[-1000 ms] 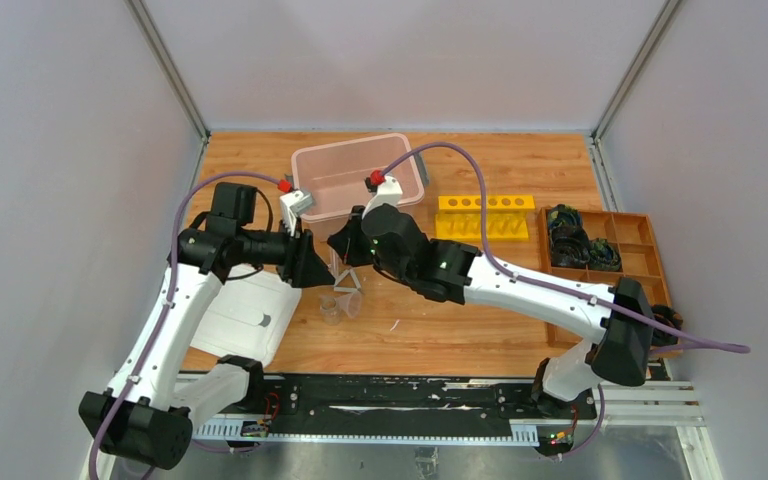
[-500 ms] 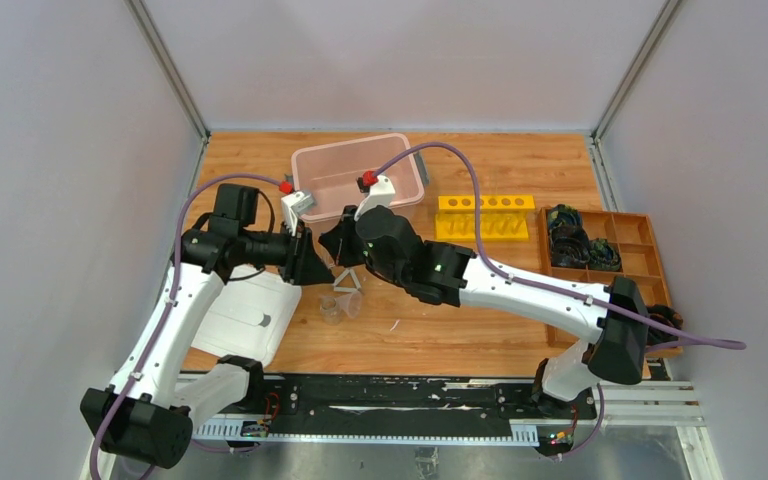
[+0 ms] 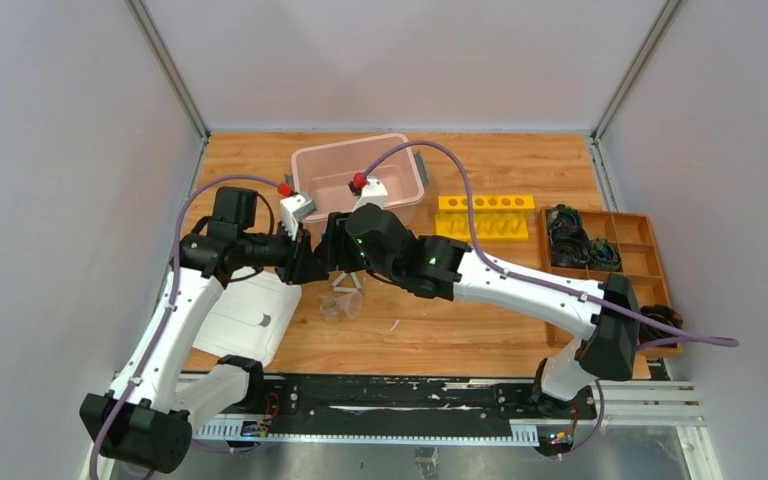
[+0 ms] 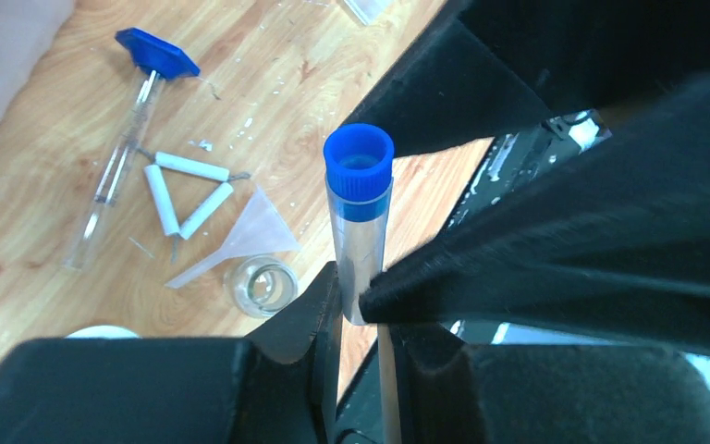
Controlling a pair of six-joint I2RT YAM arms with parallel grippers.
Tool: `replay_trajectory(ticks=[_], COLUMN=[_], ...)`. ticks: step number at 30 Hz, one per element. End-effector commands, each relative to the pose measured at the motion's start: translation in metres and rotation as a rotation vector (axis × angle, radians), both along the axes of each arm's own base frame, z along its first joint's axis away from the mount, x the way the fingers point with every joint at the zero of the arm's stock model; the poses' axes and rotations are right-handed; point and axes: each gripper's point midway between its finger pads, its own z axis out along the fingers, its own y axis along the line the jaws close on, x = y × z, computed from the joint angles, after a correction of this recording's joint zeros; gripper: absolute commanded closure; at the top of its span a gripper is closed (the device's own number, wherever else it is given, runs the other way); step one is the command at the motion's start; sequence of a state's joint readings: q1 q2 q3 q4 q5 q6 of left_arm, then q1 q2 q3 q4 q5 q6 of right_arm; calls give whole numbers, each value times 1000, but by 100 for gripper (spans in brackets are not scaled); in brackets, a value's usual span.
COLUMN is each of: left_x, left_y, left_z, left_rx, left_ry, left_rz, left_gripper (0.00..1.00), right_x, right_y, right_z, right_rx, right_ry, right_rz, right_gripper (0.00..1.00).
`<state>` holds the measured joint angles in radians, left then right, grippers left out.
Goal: Organize the chemistry lab equipment
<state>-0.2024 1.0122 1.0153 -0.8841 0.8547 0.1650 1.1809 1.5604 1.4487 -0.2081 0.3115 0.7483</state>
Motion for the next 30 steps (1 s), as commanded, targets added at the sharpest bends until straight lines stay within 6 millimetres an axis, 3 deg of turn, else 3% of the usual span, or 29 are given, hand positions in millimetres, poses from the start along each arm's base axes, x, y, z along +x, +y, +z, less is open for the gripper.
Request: replay_trajectory(ticks=[1, 13, 21, 30], left_x=[4, 3, -4, -6], left_y=[6, 15, 15, 16], left_z=[5, 4, 10, 10], left_rx=[50, 137, 144, 174], left_ry=[-186, -319, -367, -400], left_rz=[-55, -117, -141, -166], left_gripper=[100, 100, 100, 100], right_x=[-13, -22, -9, -13], right_y=[-15, -1, -3, 8], right_z=[-3, 27, 18, 21], right_rx=[-16, -28, -45, -32], right_ry=[105, 134, 192, 221], right_rz=[58, 247, 254, 312], right_gripper=[45, 44, 48, 60])
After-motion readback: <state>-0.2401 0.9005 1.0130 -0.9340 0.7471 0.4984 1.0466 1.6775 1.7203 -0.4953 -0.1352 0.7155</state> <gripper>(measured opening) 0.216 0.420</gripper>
